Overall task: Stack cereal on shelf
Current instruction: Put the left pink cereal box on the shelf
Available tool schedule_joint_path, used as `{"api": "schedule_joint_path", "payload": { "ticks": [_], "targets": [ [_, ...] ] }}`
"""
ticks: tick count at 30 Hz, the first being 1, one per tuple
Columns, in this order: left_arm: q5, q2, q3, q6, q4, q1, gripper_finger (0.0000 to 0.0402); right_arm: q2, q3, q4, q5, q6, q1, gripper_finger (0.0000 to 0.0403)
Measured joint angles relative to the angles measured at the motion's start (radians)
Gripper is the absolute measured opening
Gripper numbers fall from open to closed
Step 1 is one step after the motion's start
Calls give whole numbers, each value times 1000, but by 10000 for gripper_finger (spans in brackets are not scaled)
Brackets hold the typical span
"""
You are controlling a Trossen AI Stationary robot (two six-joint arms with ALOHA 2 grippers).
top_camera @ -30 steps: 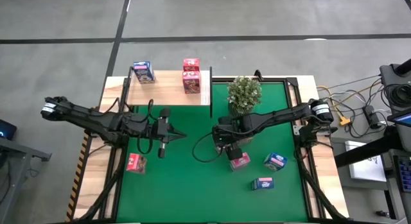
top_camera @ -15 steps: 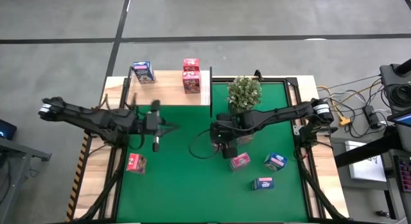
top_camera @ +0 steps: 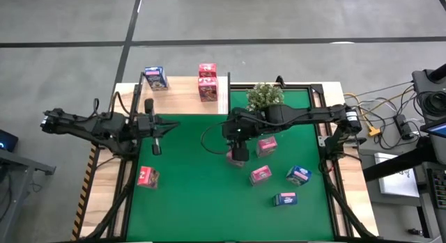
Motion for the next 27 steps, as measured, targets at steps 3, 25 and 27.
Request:
{"api": "schedule_joint_path", "payload": {
  "ticks": [3, 25, 27],
  "targets": [
    [0, -20, -31, -14, 10, 0, 0, 0, -32, -3, 2, 54, 9, 224],
    [5, -37, -74, -12, 58, 0, 0, 0, -328, 71, 62, 383, 83, 313],
    [5, -37, -74, -12, 58, 0, 0, 0, -347, 85, 62, 388, 83, 312]
  ]
}}
